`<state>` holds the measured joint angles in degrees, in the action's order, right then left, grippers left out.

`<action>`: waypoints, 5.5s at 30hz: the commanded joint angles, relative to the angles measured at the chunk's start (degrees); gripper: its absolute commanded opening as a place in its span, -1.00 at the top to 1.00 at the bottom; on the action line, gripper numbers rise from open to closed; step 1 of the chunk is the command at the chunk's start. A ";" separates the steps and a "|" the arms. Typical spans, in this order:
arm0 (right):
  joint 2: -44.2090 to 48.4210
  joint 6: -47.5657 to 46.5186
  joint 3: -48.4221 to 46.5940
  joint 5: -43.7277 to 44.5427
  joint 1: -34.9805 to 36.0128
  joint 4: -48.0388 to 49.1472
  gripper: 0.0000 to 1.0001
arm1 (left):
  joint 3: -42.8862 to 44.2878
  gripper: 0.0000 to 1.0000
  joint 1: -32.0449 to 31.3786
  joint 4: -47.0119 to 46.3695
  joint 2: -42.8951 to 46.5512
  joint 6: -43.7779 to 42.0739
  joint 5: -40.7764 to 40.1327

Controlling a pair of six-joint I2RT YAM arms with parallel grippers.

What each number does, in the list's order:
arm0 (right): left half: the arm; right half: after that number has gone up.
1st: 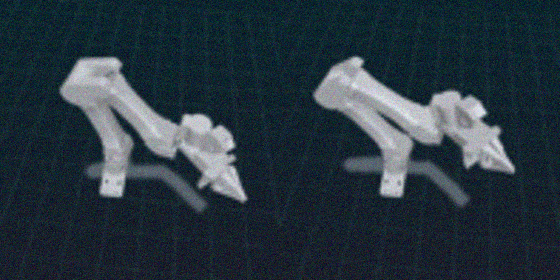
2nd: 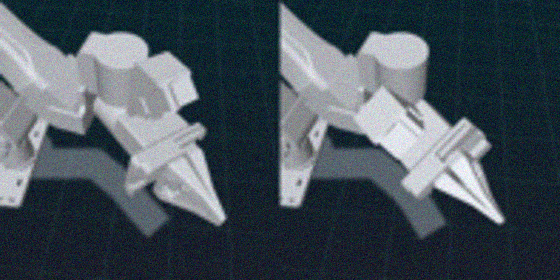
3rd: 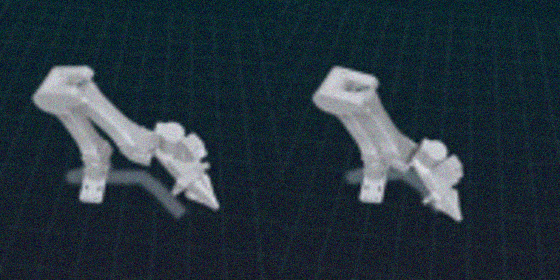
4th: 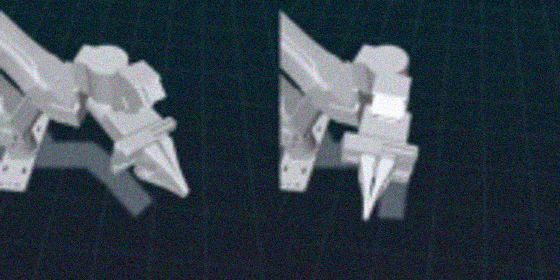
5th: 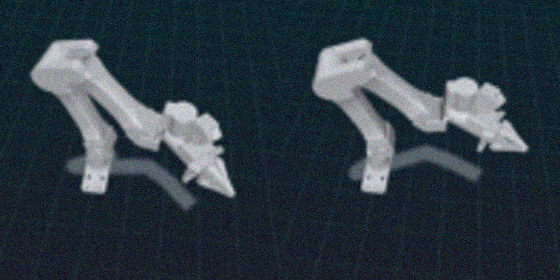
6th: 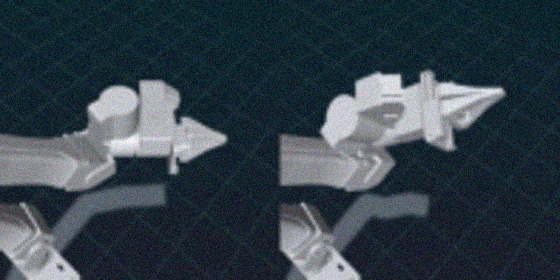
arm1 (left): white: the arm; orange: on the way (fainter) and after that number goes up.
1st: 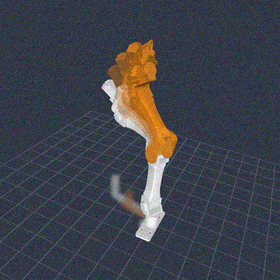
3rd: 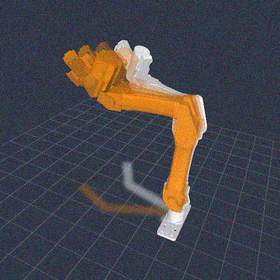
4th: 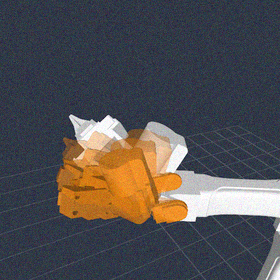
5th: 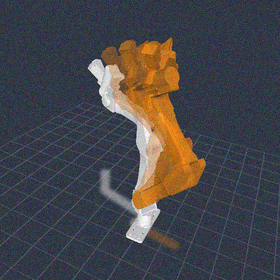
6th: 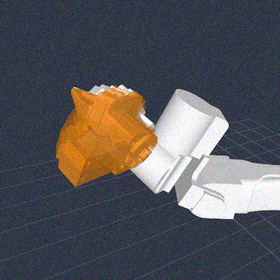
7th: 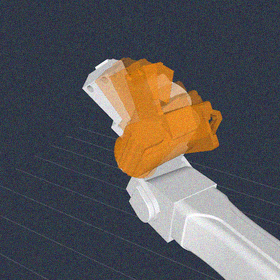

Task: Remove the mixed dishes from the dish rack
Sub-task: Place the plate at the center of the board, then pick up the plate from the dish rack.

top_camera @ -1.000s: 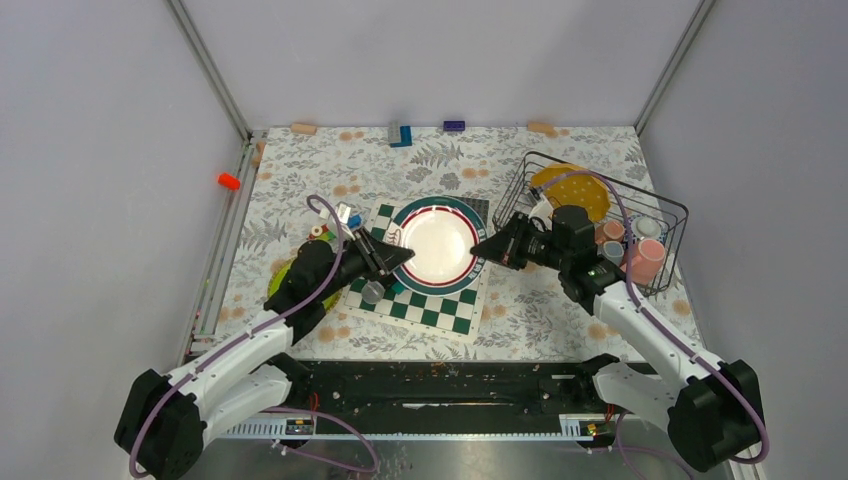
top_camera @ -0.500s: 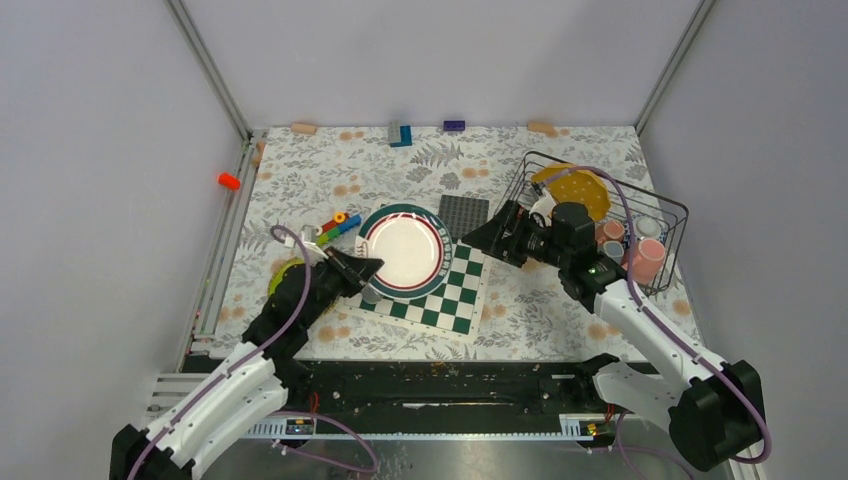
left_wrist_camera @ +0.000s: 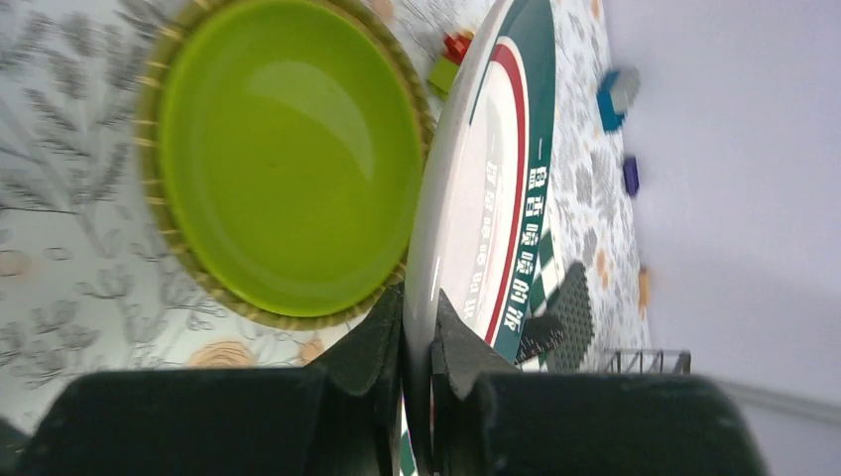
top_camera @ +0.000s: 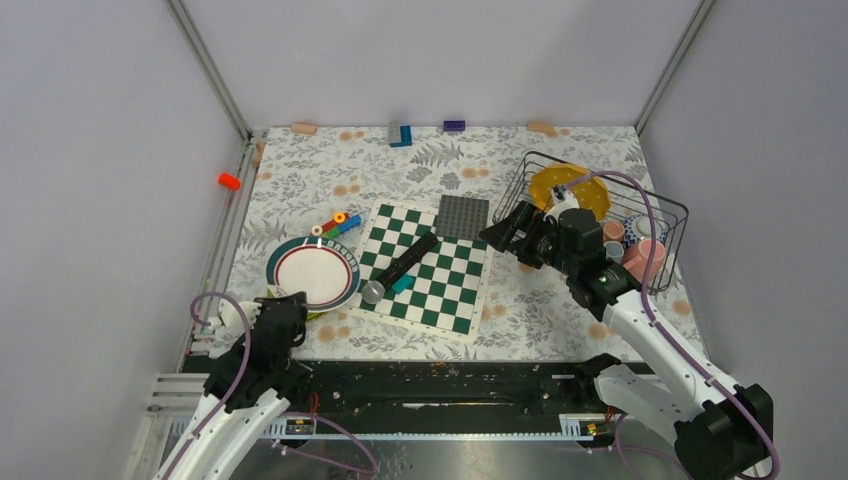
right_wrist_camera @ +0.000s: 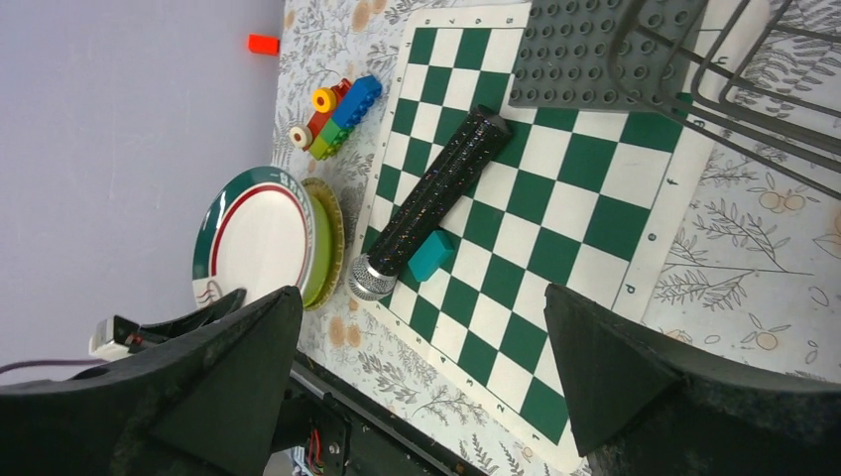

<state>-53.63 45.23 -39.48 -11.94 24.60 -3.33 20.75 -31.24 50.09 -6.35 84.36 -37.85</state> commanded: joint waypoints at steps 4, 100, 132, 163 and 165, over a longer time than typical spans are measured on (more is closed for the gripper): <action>-0.29 -1.34 -2.44 1.34 0.19 -0.42 -0.99 | 4.45 1.00 0.14 13.06 1.95 12.94 -12.81; -20.55 -116.54 -35.17 4.28 -13.92 -36.37 -0.99 | 7.32 -0.98 0.13 -47.52 -32.07 -54.89 43.07; -43.18 -112.47 -42.87 -0.22 -27.21 -22.02 -0.53 | 8.16 -0.97 0.13 -46.96 -38.93 -55.51 34.95; -32.27 -115.64 -35.96 2.12 -27.41 -15.21 1.00 | 7.56 -0.98 0.14 -47.84 -39.40 -54.92 36.17; -31.65 -115.16 -36.30 2.45 -27.41 -13.91 1.00 | 7.47 -0.97 0.16 -47.88 -39.15 -54.83 36.26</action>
<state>-90.83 -68.31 -74.24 -11.11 -2.63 -24.58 27.49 -31.18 5.80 -46.35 29.80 -1.74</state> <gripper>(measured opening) 0.323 0.986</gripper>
